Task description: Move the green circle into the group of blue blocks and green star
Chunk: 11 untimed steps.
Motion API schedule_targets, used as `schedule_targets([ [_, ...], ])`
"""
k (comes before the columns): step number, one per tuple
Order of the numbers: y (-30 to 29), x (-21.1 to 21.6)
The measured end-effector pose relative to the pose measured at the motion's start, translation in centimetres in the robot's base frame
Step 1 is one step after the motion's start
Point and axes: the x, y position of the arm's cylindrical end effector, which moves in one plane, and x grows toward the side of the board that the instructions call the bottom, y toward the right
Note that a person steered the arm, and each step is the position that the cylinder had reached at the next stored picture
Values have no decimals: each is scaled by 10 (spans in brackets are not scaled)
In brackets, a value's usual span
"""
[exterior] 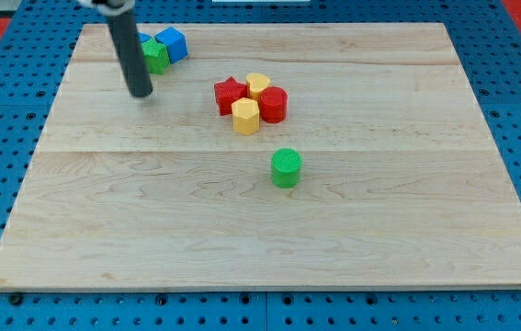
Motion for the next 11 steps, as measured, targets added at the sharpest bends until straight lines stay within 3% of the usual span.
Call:
schedule_targets([
  [1,29,105],
  [2,130,165],
  [3,212,159],
  [4,216,123],
  [5,193,84],
  [7,102,53],
  [8,98,16],
  [9,48,-49],
  [10,21,-42],
  [11,21,-6],
])
